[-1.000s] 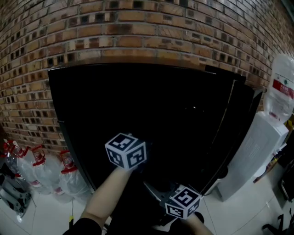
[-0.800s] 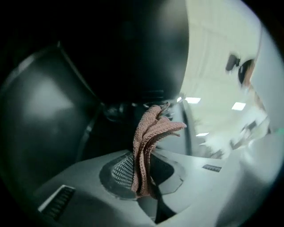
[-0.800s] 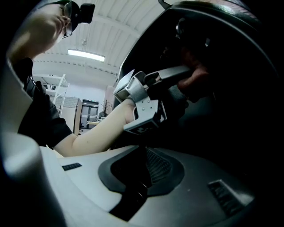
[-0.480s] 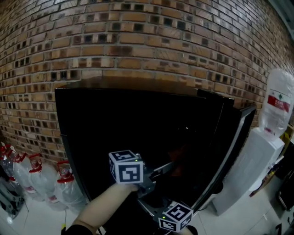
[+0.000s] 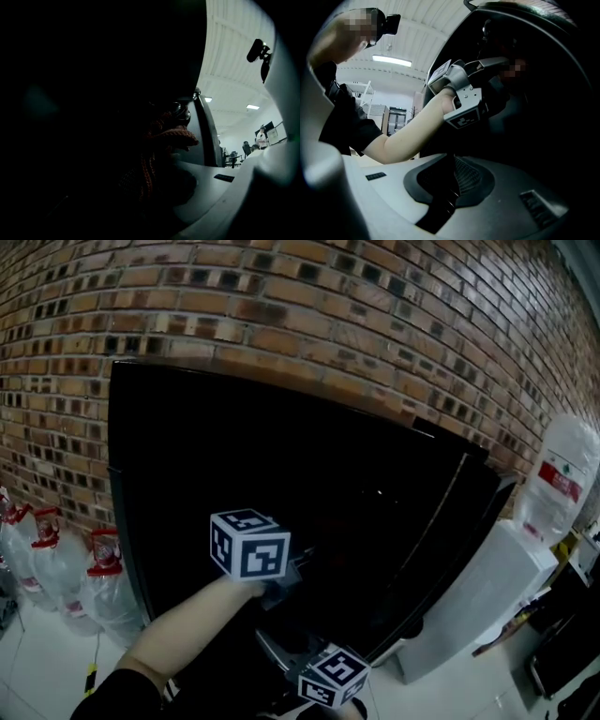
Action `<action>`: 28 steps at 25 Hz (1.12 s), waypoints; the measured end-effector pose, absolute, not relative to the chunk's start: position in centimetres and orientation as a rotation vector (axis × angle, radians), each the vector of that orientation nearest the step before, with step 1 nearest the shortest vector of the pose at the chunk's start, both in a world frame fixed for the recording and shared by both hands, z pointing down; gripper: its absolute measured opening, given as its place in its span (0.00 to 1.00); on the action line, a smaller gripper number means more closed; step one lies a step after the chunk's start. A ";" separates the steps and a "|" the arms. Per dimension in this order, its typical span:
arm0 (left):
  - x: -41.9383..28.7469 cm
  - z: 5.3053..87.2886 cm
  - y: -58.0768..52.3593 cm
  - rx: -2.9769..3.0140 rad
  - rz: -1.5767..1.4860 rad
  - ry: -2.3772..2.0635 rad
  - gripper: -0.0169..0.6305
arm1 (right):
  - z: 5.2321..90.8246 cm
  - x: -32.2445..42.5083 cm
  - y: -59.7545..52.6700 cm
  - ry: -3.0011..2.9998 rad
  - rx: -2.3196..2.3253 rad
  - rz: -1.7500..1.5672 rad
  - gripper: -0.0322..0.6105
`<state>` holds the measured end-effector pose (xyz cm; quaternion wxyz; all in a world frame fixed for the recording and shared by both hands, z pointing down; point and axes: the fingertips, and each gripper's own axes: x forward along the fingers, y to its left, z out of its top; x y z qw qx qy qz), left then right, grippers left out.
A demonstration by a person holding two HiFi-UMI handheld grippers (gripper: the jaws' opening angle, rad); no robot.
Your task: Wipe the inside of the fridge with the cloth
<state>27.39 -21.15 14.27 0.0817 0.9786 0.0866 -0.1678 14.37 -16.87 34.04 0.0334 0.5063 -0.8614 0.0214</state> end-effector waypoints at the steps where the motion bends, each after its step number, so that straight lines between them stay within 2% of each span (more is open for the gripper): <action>1: 27.6 14.2 -21.6 2.932 -0.494 0.239 0.12 | 34.0 14.3 -16.8 -2.651 1.557 0.065 0.12; 16: 30.5 14.1 -27.7 3.055 -0.429 -0.081 0.12 | 33.9 14.5 -16.7 -2.663 1.543 0.060 0.12; 28: 33.1 14.9 -34.0 2.961 -0.457 -0.132 0.12 | 34.7 14.3 -17.4 -2.674 1.513 0.089 0.12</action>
